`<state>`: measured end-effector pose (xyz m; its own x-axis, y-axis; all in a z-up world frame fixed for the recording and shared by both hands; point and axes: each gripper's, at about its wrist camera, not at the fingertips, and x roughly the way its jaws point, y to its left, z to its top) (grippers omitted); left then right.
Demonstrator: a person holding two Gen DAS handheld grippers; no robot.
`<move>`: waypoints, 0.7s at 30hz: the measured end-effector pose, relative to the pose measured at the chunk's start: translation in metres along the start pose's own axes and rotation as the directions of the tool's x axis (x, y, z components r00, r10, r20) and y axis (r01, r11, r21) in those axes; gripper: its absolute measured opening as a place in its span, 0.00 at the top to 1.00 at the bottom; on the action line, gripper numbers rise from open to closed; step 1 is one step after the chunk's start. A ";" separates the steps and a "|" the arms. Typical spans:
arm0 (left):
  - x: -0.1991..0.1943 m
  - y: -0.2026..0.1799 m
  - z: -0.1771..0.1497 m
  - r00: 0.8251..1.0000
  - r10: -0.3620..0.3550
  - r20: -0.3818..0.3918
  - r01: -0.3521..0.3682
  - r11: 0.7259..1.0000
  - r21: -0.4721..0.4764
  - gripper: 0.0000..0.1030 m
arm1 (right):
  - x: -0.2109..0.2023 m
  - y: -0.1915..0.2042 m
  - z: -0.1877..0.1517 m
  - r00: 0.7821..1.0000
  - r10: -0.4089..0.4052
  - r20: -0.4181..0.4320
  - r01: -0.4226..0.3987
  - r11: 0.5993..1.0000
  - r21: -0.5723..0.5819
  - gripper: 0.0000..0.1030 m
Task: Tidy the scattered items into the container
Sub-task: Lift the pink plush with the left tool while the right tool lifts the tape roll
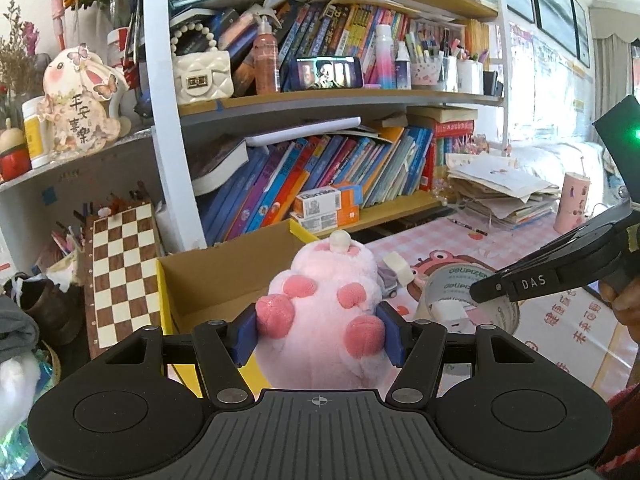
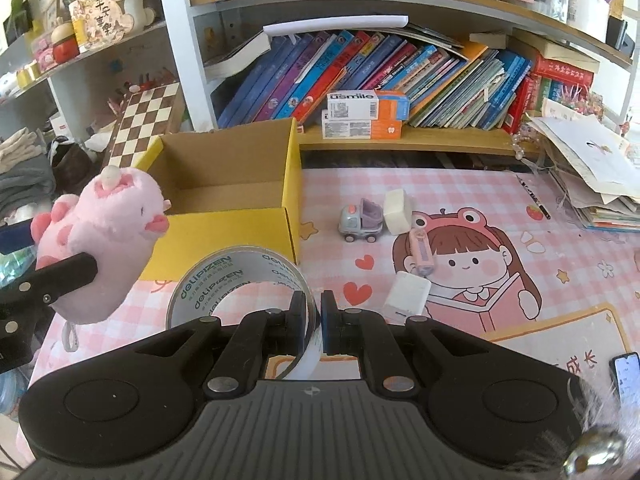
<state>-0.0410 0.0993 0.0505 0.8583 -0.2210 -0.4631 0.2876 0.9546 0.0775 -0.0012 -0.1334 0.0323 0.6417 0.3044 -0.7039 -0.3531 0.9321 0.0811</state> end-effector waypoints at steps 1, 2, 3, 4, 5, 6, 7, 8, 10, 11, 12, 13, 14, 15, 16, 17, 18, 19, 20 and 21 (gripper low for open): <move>0.000 0.002 0.000 1.000 -0.003 0.003 0.003 1.000 0.000 0.41 | 0.000 0.001 0.001 1.000 -0.006 0.003 0.006 1.000 0.000 0.93; 0.001 0.003 0.000 1.000 -0.007 0.005 0.007 1.000 -0.002 0.41 | 0.000 0.002 0.002 1.000 -0.010 0.003 0.010 1.000 0.000 0.93; 0.002 0.005 0.000 1.000 -0.010 0.007 0.010 1.000 -0.004 0.41 | 0.000 0.003 0.003 1.000 -0.012 0.003 0.012 1.000 -0.003 0.93; 0.002 0.006 0.001 1.000 -0.013 0.010 0.013 1.000 -0.007 0.41 | 0.000 0.004 0.004 1.000 -0.012 0.003 0.012 1.000 -0.008 0.93; 0.003 0.007 0.001 1.000 -0.014 0.013 0.014 1.000 -0.010 0.41 | 0.000 0.005 0.005 1.000 -0.013 0.002 0.013 1.000 -0.013 0.93; 0.004 0.008 0.002 1.000 -0.014 0.017 0.015 1.000 -0.013 0.41 | 0.000 0.005 0.006 1.000 -0.011 0.004 0.011 1.000 -0.018 0.93; 0.005 0.009 0.002 1.000 -0.011 0.020 0.012 1.000 -0.016 0.41 | 0.000 0.005 0.008 1.000 -0.008 0.007 0.008 1.000 -0.023 0.93; 0.006 0.010 0.003 1.000 -0.006 0.022 0.006 1.000 -0.020 0.41 | 0.001 0.005 0.009 1.000 -0.005 0.011 0.006 1.000 -0.027 0.93; 0.008 0.013 0.005 1.000 0.005 0.027 -0.004 1.000 -0.029 0.41 | 0.003 0.005 0.014 1.000 0.005 0.020 -0.004 1.000 -0.030 0.93; 0.009 0.014 0.006 1.000 0.011 0.029 -0.010 0.999 -0.033 0.41 | 0.004 0.004 0.017 1.000 0.011 0.025 -0.010 0.999 -0.030 0.93; 0.010 0.016 0.007 0.999 0.016 0.029 -0.014 0.999 -0.038 0.41 | 0.005 0.004 0.020 0.999 0.017 0.030 -0.016 0.999 -0.033 0.93; 0.012 0.018 0.008 0.999 0.020 0.028 -0.019 0.999 -0.041 0.41 | 0.006 0.004 0.023 0.999 0.024 0.035 -0.022 0.999 -0.036 0.93; 0.013 0.020 0.011 0.999 0.024 0.027 -0.023 0.999 -0.042 0.41 | 0.008 0.004 0.026 0.999 0.030 0.040 -0.028 0.999 -0.040 0.93; 0.015 0.022 0.013 0.999 0.028 0.025 -0.027 0.999 -0.043 0.41 | 0.010 0.004 0.029 0.998 0.036 0.043 -0.034 0.998 -0.045 0.93; 0.017 0.024 0.015 0.999 0.031 0.026 -0.030 0.999 -0.042 0.41 | 0.013 0.004 0.033 0.998 0.042 0.047 -0.040 0.998 -0.049 0.93; 0.019 0.026 0.019 0.999 0.033 0.028 -0.032 0.999 -0.040 0.41 | 0.015 0.005 0.037 0.998 0.047 0.051 -0.044 0.998 -0.051 0.93; 0.021 0.029 0.022 0.999 0.035 0.030 -0.033 0.999 -0.038 0.41 | 0.017 0.005 0.042 0.997 0.052 0.055 -0.049 0.997 -0.052 0.93; 0.023 0.031 0.025 0.999 0.037 0.035 -0.036 0.999 -0.035 0.41 | 0.018 0.006 0.046 0.997 0.058 0.060 -0.054 0.997 -0.055 0.93; 0.025 0.034 0.029 0.998 0.042 0.042 -0.041 0.999 -0.031 0.41 | 0.020 0.006 0.050 0.996 0.062 0.067 -0.058 0.996 -0.061 0.93; 0.027 0.036 0.032 0.998 0.049 0.050 -0.047 0.999 -0.028 0.41 | 0.022 0.007 0.055 0.995 0.065 0.073 -0.060 0.996 -0.068 0.93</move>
<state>0.0062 0.1212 0.0691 0.8913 -0.1841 -0.4143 0.2349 0.9691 0.0748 0.0478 -0.1091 0.0557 0.6652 0.3781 -0.6439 -0.4369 0.8964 0.0750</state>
